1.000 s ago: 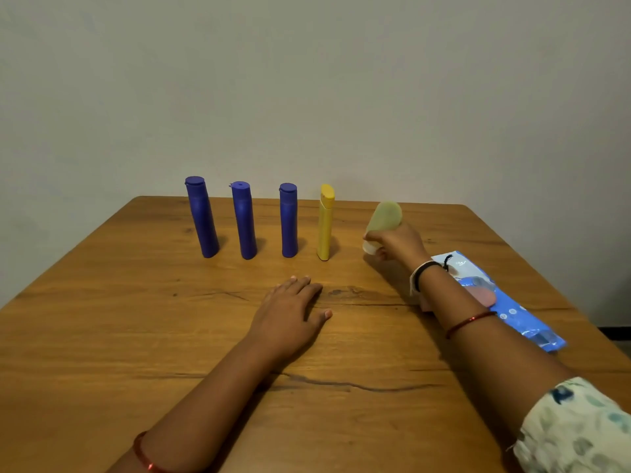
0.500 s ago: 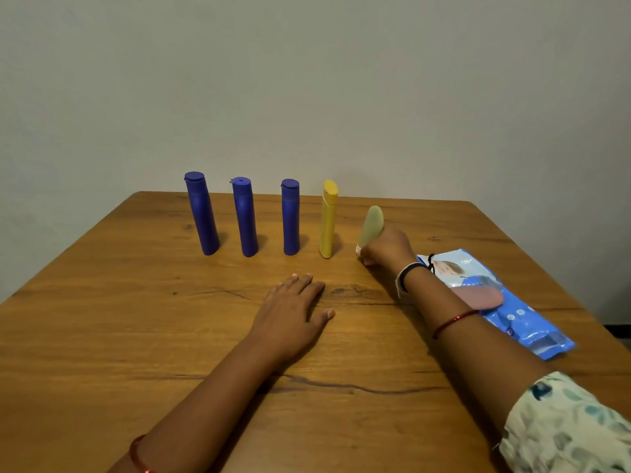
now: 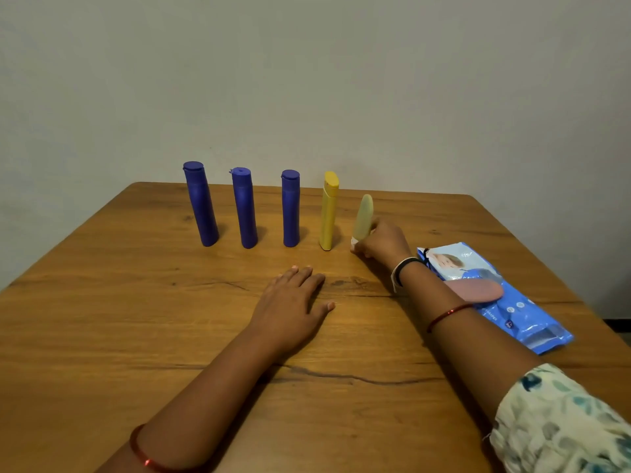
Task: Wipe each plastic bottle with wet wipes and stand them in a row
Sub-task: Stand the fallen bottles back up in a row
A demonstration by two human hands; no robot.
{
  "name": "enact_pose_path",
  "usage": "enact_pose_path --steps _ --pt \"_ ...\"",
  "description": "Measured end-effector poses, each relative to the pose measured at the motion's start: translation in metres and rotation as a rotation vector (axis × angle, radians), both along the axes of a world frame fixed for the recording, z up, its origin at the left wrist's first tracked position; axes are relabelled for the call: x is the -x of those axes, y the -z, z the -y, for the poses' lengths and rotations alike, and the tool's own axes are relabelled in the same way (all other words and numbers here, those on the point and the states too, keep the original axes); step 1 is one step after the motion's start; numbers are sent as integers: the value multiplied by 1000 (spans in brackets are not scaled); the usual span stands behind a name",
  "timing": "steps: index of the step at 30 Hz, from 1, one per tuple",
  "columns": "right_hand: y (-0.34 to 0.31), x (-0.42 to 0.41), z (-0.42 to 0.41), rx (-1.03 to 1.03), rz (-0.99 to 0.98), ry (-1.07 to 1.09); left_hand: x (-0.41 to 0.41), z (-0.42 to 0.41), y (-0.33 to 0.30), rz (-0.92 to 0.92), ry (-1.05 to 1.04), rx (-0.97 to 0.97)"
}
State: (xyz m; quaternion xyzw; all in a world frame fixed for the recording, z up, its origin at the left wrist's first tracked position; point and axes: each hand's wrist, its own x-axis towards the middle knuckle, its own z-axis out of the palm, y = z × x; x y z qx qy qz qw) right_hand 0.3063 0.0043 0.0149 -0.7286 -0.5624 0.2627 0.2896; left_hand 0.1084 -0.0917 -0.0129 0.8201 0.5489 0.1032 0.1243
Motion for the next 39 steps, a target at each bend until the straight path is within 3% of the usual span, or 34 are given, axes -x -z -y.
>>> enact_pose_path --steps 7,12,19,26,30,39 --pt "-27 -39 40 -103 122 -37 -1 2 -1 -20 -10 4" --pt "-49 -98 86 95 218 -228 -3 3 0 -26 -23 -6" --pt "-42 -126 105 190 128 -192 -5 4 0 -31 -32 2" --pt "-42 -127 107 413 288 -314 -4 4 0 -39 -37 -1" --pt "-40 -122 108 319 297 -329 -4 4 -1 -39 -32 10" --pt "-32 -105 97 0 56 -231 -3 6 -2 -40 -35 10"
